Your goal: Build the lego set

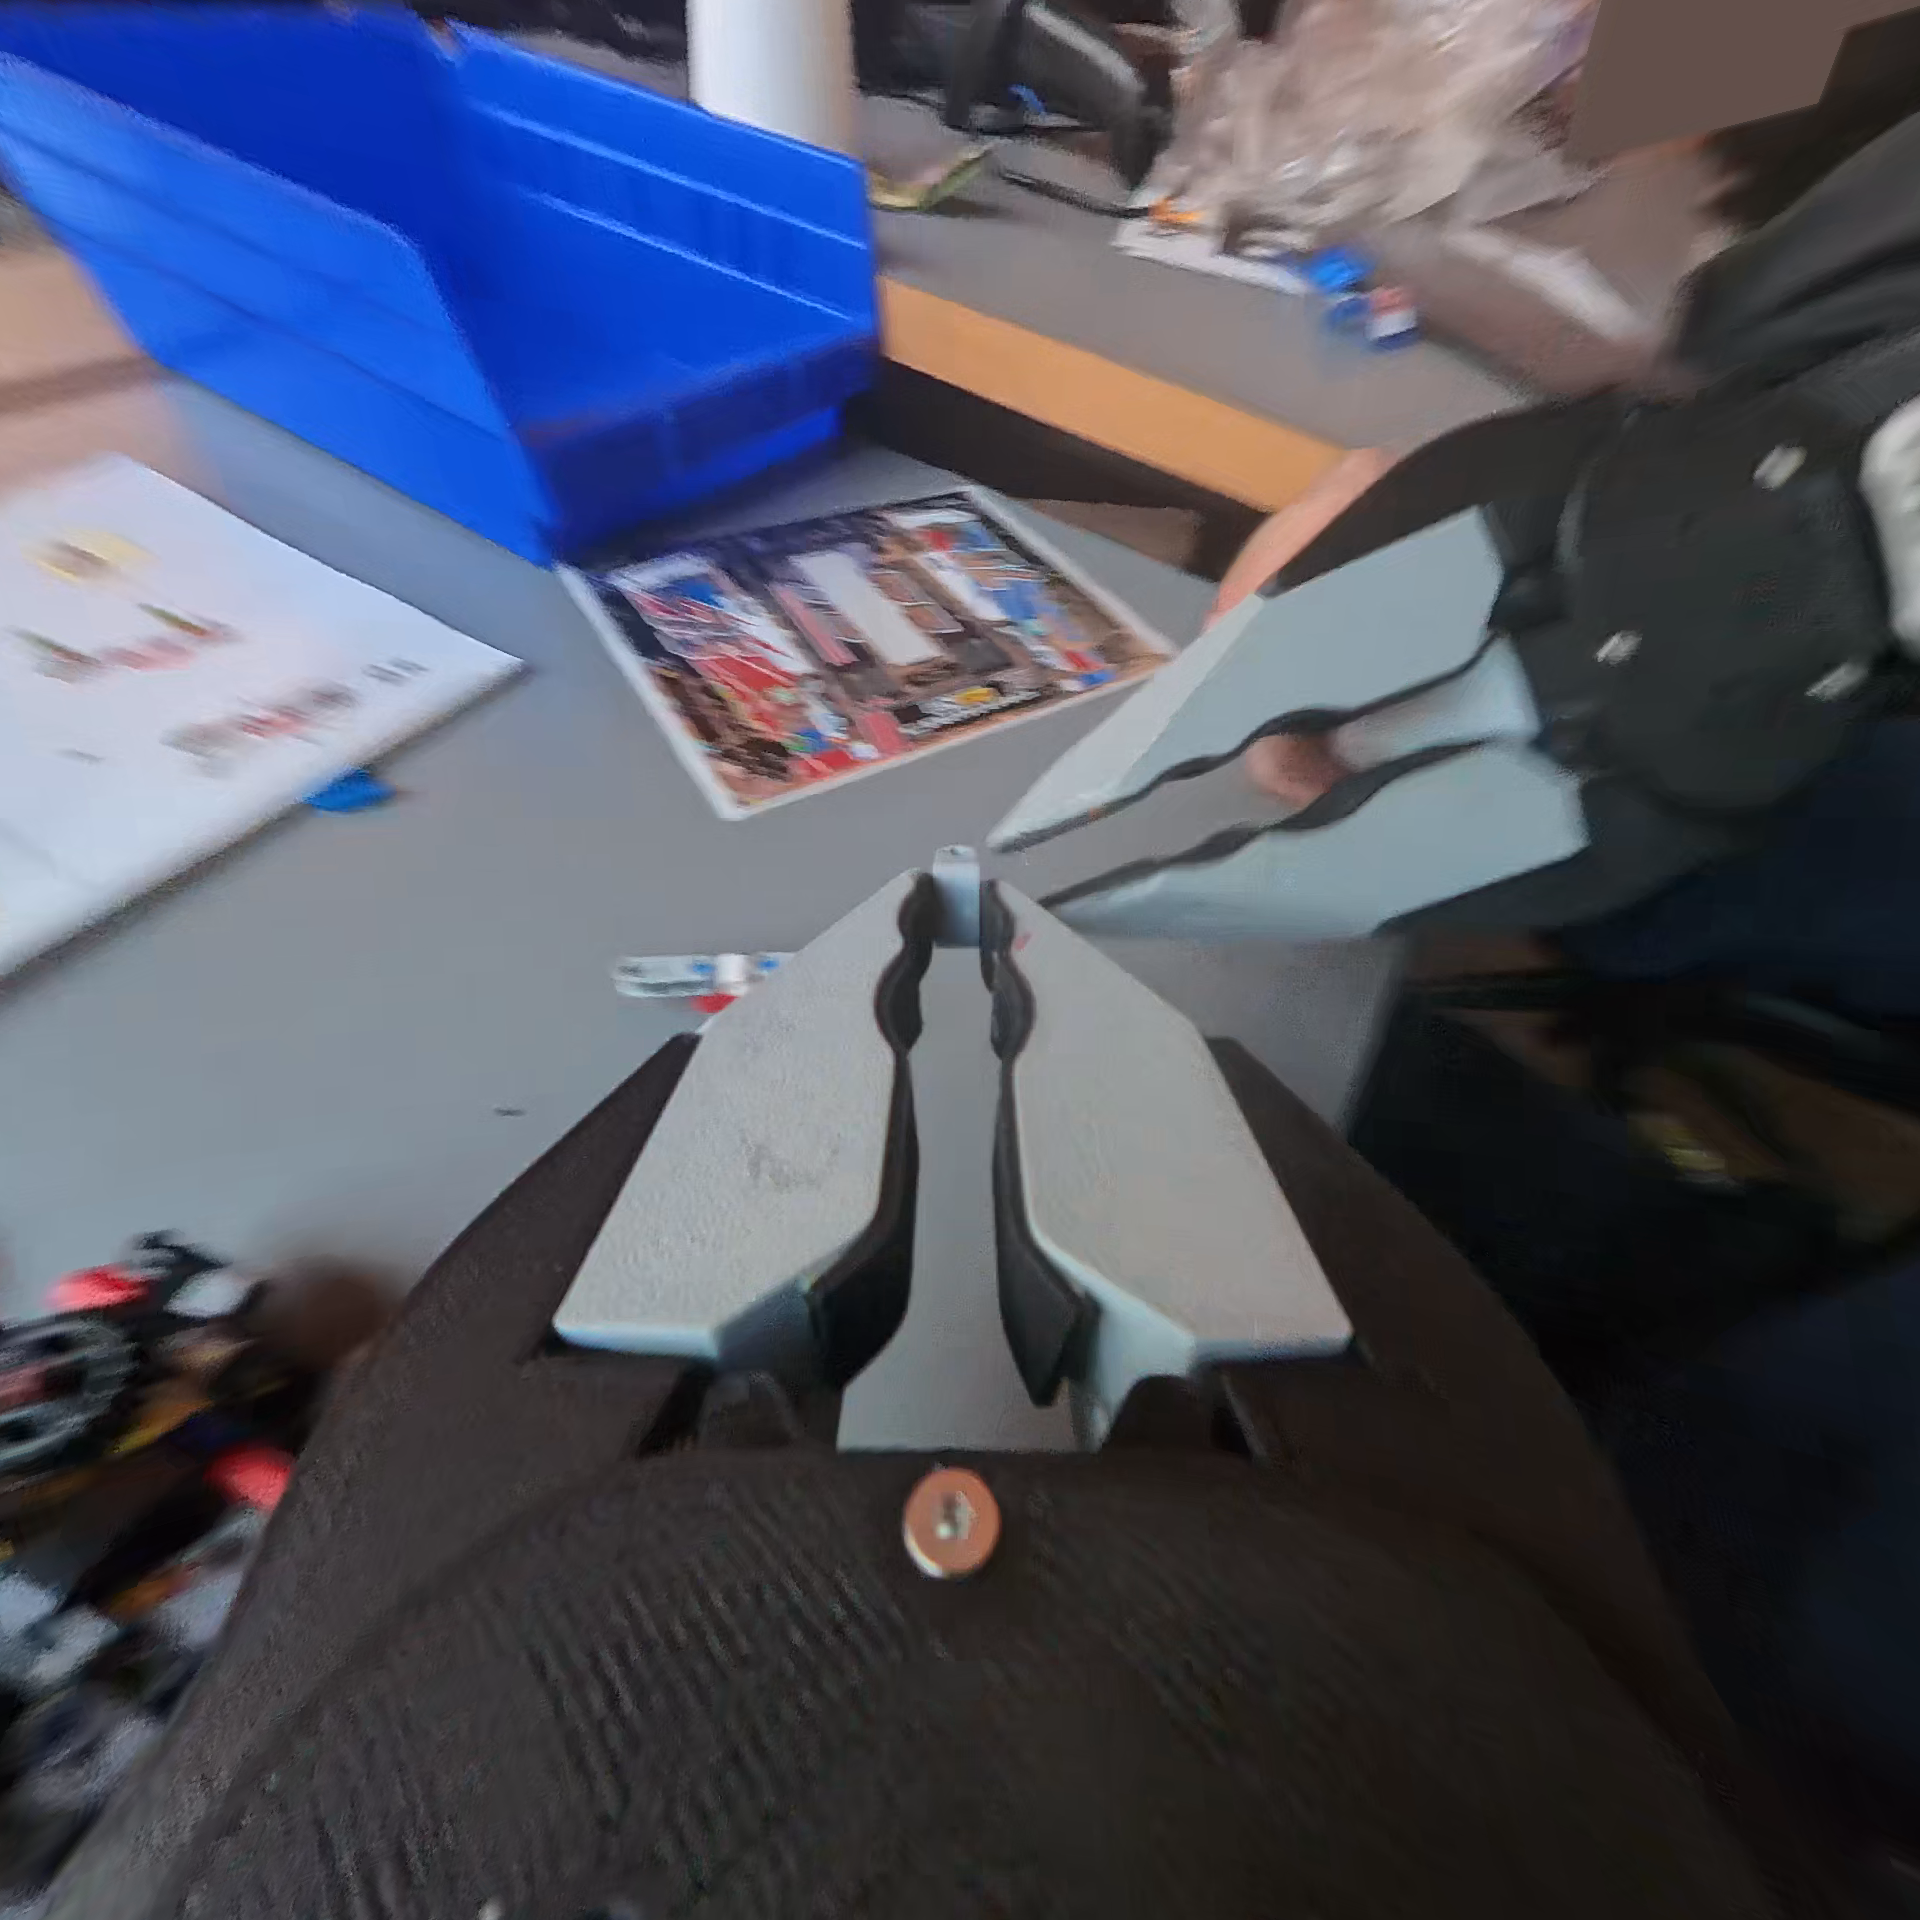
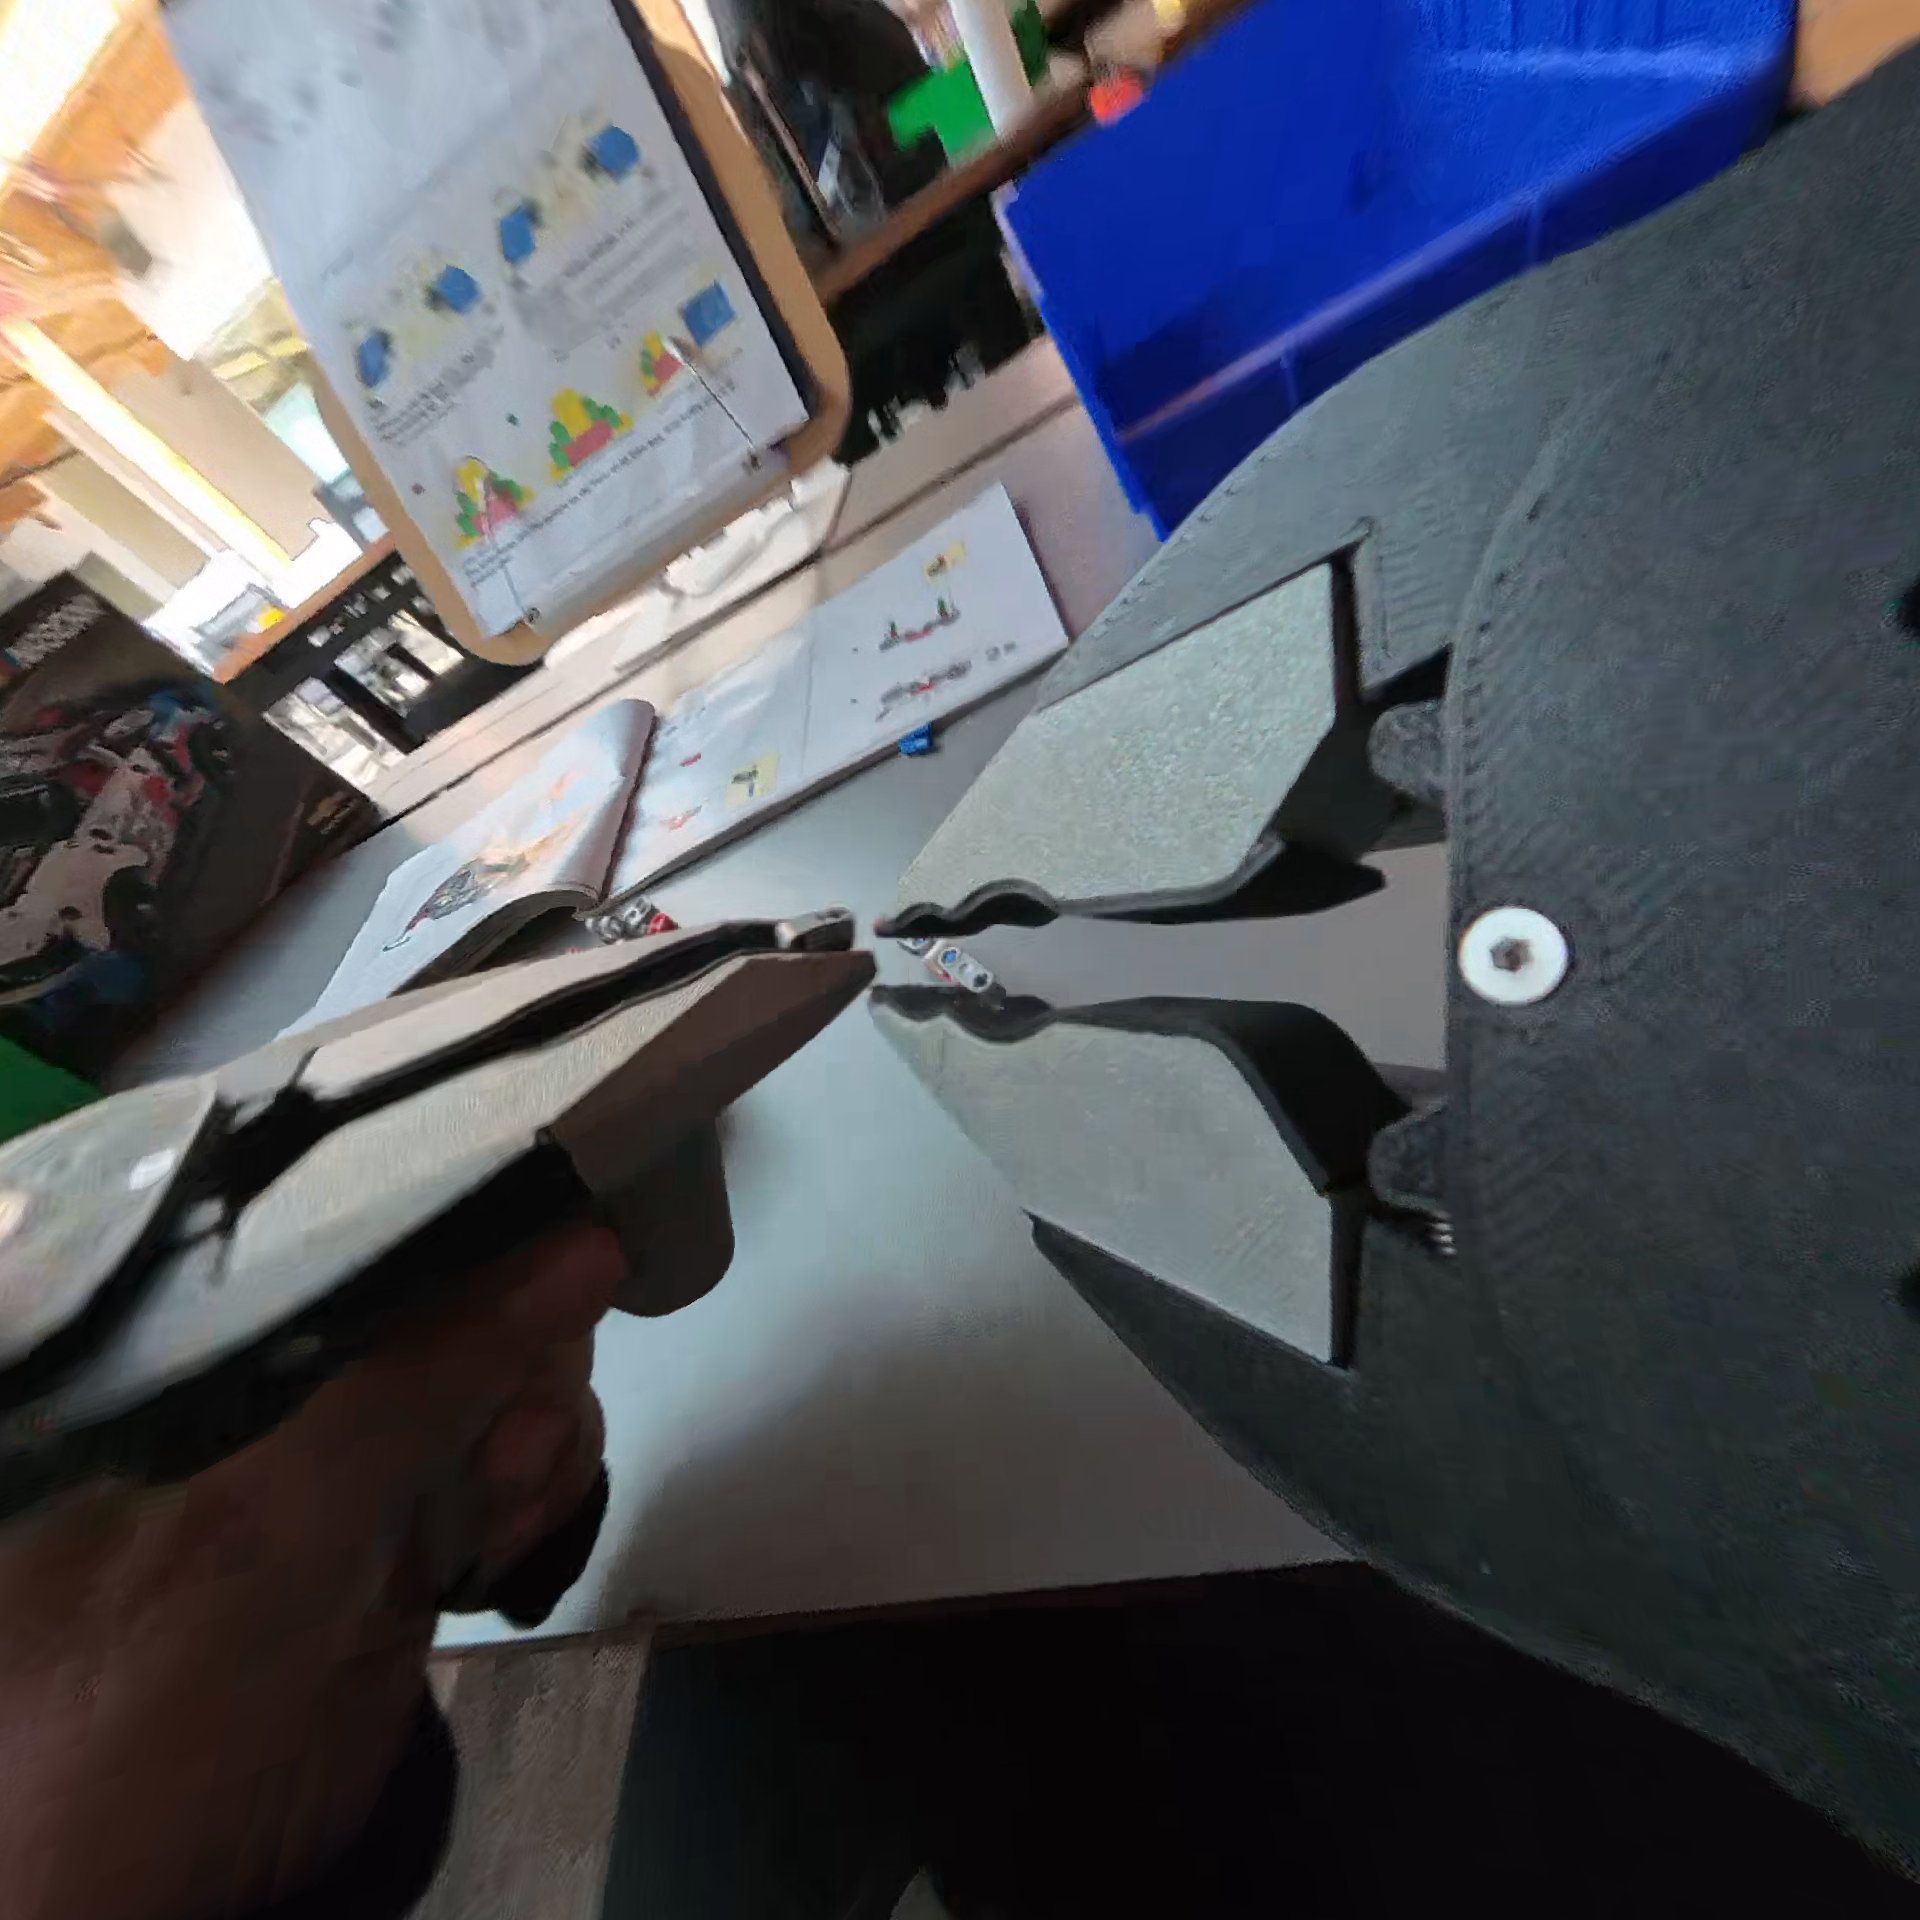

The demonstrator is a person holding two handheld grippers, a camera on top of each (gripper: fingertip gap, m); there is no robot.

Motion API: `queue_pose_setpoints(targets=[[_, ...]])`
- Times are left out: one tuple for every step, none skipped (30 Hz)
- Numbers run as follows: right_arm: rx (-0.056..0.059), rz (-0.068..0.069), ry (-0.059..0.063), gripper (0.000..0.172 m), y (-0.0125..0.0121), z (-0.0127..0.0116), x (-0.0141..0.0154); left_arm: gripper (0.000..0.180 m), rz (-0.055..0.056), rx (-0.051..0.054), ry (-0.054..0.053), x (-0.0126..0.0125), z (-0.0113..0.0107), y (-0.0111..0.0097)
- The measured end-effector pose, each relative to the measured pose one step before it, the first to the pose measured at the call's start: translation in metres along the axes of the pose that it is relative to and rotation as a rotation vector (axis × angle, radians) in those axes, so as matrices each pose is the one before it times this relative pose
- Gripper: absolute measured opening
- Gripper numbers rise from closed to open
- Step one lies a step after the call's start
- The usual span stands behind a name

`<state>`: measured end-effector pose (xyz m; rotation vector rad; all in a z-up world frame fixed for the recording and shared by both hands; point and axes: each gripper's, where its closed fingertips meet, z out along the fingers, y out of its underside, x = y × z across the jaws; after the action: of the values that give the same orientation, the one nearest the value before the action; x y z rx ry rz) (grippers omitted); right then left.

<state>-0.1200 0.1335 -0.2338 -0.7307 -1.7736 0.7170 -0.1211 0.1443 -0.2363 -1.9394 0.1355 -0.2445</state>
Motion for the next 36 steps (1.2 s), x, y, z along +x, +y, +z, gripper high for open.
queue_pose_setpoints(targets=[[-0.0018,0.0899,-0.025,0.001,0.00178,-0.00021,0.00314,0.005,0.0909,0.0068,-0.0905,-0.00828,-0.00163,-0.0012],[0.0071,0.1127,-0.0312,0.0,0.00056,-0.00037,0.00373,0.005,0.0886,0.0059,-0.0741,-0.00518,-0.0014,-0.00134],[0.0174,0.1348,-0.0434,0.004,-0.00171,-0.0004,0.00251,0.005,0.079,0.0112,-0.0646,-0.00349,-0.00142,-0.0026],[0.0325,0.1432,-0.0645,0.015,-0.00515,-0.00054,-0.00091,0.005,0.0793,0.011,-0.0637,-0.00295,-0.001,-0.0028],[0.0415,0.1341,-0.0748,0.02,-0.00737,-0.00092,-0.00402,0.005,0.0825,0.0079,-0.0613,-0.00241,-0.00049,-0.00254],[0.039,0.1163,-0.0589,0.021,-0.00681,-0.00031,-0.00359,0.005,0.0787,0.0009,-0.0587,-0.00226,0.00016,-0.00133],[0.0186,0.0921,-0.0281,0.021,-0.00267,0.00104,-0.00114,0.005,0.0703,-0.0015,-0.0515,-0.00154,0.00043,-0.00056],[-0.0076,0.0647,-0.0036,0.021,0.00193,0.00214,0.00107,0.005,0.0545,-0.0029,-0.0403,-0.00059,0.00085,-0.00016],[-0.0121,0.0403,0.0041,0.02,0.00318,0.00261,0.00098,0.005,0.0418,-0.0037,-0.027,0.00079,0.00077,-0.00031],[-0.0057,0.032,0.0083,0.021,0.00291,0.00275,0.00097,0.005,0.035,0.0002,-0.0199,0.00145,0.00056,-0.00102],[0.0097,0.0329,-0.0003,0.022,0.00044,0.00167,-0.00012,0.005,0.0339,-0.0051,-0.0205,0.00121,0.0005,-0.00016],[0.0095,0.0274,-0.0044,0.021,0.00022,0.00042,-0.00023,0.005,0.0309,-0.0023,-0.0285,-0.00039,0.00064,0.0003],[0.0062,0.0203,0.0007,0.024,0.00072,0.0001,0.0016,0.005,0.0259,0.0037,-0.0189,-0.00041,0.00013,0.00001],[0.0079,0.0171,-0.0022,0.027,0.00049,-0.00015,0.0019,0.005,0.0056,0.0066,-0.0012,0.00061,0.00002,-0.00018],[0.0123,0.0177,-0.0116,0.027,-0.00029,-0.00043,0.00072,0.005,-0.0092,0.0069,0.0149,0.00221,-0.00023,-0.00072],[0.0158,0.0184,-0.0128,0.027,-0.00113,-0.00083,0.00057,0.005,-0.0084,0.0091,0.0146,0.00279,-0.00039,-0.00172],[0.0152,0.0134,-0.0066,0.029,-0.00157,-0.00105,0.00137,0.005,-0.0037,0.0098,0.0059,0.00216,-0.00052,-0.00216],[0.002,0.001,-0.0045,0.027,-0.00017,-0.00067,0.00129,0.005,-0.0021,0.009,0.0069,0.0025,-0.00041,-0.00211],[-0.0158,-0.0097,-0.0118,0.022,0.00204,-0.00014,-0.00074,0.005,-0.0021,0.007,0.0094,0.00288,-0.00034,-0.00189],[-0.01,-0.0146,-0.0038,0.021,0.00097,-0.00043,-0.00005,0.005,0.0014,0.0009,-0.0039,0.00074,-0.00031,-0.00064],[-0.0084,-0.0135,0.0042,0.019,0.00078,-0.00082,0.00085,0.005,0.0031,0.0042,0.0024,0.00129,-0.00012,-0.00058],[-0.008,-0.006,0.0072,0.016,0.00085,-0.00075,0.00133,0.005,-0.0075,0.0,0.0085,0.00173,0.00014,-0.00019],[-0.0048,-0.0008,0.0047,0.015,0.00058,-0.00069,0.00121,0.005,-0.0134,0.0003,0.0094,0.0017,0.00017,-0.00038],[0.001,0.0018,0.0007,0.013,-0.00002,-0.001,0.00077,0.005,-0.0117,0.0031,0.0057,0.00084,0.00017,-0.00079],[0.0037,0.0023,0.0004,0.011,-0.00017,-0.00108,0.00076,0.005,-0.0108,0.0023,0.0086,0.00113,0.00023,-0.00066],[-0.0028,0.0017,-0.0011,0.011,0.00074,-0.00068,0.00072,0.006,-0.0208,-0.0028,0.0156,0.00149,0.00027,0.0001],[-0.0111,-0.0018,-0.002,0.011,0.00138,-0.00063,0.00072,0.006,-0.036,-0.0034,0.0237,0.00176,0.00032,0.00029],[-0.0127,-0.0083,-0.0015,0.011,0.00117,-0.0009,0.00062,0.006,-0.0389,0.0,0.0272,0.00204,0.00016,0.00006],[-0.0132,-0.0137,0.001,0.011,0.00093,-0.0009,0.00063,0.007,-0.0303,-0.0007,0.0233,0.00175,0.00008,-0.00002],[-0.0175,-0.0162,0.0023,0.01,0.00142,-0.00098,0.00087,0.008,-0.0206,-0.0057,0.0237,0.00197,0.00016,0.00062],[-0.0251,-0.0156,0.0026,0.01,0.00234,-0.00109,0.00136,0.009,-0.0181,-0.0113,0.0291,0.00267,0.00026,0.0012],[-0.0277,-0.0152,0.0101,0.011,0.00258,-0.00178,0.00306,0.012,-0.0183,-0.0168,0.0378,0.0032,-0.00008,0.00191],[-0.0251,-0.0212,0.0193,0.011,0.00241,-0.00256,0.00468,0.015,-0.0243,-0.0297,0.0325,0.00114,-0.00064,0.00314],[-0.038,-0.0248,0.022,0.011,0.00433,-0.00263,0.00589,0.017,-0.032,-0.033,0.0323,-0.00081,-0.00159,0.0032],[-0.06,-0.0179,0.0149,0.011,0.0077,-0.00198,0.00541,0.019,-0.0314,-0.0322,0.051,-0.00015,-0.00231,0.0024],[-0.0664,-0.0099,0.006,0.011,0.00899,-0.00149,0.00439,0.02,-0.0266,-0.0266,0.0577,-0.00102,-0.00321,0.00122]])
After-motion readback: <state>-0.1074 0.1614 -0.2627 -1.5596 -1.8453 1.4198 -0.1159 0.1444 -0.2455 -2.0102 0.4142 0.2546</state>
